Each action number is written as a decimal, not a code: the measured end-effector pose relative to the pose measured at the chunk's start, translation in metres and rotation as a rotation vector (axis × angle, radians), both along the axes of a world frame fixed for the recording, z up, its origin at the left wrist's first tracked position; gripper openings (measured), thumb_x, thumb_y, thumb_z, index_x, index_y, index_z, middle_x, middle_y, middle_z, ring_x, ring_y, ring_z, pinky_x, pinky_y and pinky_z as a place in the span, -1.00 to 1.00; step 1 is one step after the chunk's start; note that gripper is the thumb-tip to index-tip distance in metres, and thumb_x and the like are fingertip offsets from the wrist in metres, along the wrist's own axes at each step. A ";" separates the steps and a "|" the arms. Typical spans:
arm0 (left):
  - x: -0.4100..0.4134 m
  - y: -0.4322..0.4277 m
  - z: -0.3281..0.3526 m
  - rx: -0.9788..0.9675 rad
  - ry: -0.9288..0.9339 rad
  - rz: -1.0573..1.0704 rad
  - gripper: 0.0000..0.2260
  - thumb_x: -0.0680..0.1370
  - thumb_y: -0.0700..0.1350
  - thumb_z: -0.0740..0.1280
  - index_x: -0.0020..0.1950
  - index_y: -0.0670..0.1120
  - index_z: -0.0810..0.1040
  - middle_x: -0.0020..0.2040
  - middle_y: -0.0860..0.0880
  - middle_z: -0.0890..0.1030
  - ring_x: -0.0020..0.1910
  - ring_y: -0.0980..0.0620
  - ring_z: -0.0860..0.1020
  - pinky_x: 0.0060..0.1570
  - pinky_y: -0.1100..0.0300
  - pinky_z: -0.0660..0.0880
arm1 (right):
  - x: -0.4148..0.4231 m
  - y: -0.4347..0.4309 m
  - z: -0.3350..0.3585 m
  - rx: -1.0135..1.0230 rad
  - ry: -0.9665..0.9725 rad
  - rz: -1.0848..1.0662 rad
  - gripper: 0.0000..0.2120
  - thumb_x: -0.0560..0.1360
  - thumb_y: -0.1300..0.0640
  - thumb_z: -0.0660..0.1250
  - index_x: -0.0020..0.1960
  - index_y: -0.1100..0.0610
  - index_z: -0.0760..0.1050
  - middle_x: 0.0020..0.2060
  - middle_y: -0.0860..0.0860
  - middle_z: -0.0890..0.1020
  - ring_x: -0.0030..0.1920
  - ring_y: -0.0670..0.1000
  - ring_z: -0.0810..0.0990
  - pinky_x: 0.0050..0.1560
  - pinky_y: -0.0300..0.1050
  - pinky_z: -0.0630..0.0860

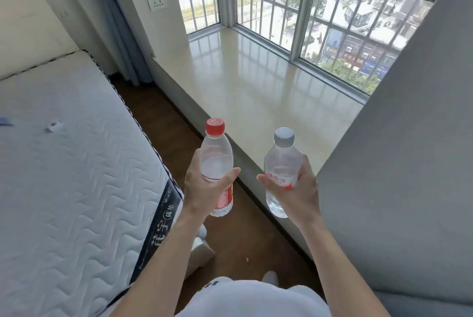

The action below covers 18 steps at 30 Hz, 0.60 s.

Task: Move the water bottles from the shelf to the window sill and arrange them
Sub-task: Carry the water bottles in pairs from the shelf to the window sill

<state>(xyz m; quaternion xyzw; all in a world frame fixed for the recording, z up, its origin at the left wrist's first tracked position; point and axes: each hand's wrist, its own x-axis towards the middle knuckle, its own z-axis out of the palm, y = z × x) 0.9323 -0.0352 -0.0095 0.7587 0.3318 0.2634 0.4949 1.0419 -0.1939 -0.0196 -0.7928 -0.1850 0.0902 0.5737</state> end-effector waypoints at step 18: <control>0.054 0.134 -0.018 0.004 0.070 0.396 -0.31 0.26 0.23 0.44 0.34 0.19 0.30 0.20 0.15 0.44 0.20 0.11 0.42 0.21 0.17 0.37 | 0.104 0.179 -0.019 -0.047 0.055 0.374 -0.45 0.27 -0.02 0.65 0.12 0.00 0.42 -0.06 -0.10 0.62 -0.07 -0.20 0.61 -0.18 -0.46 0.48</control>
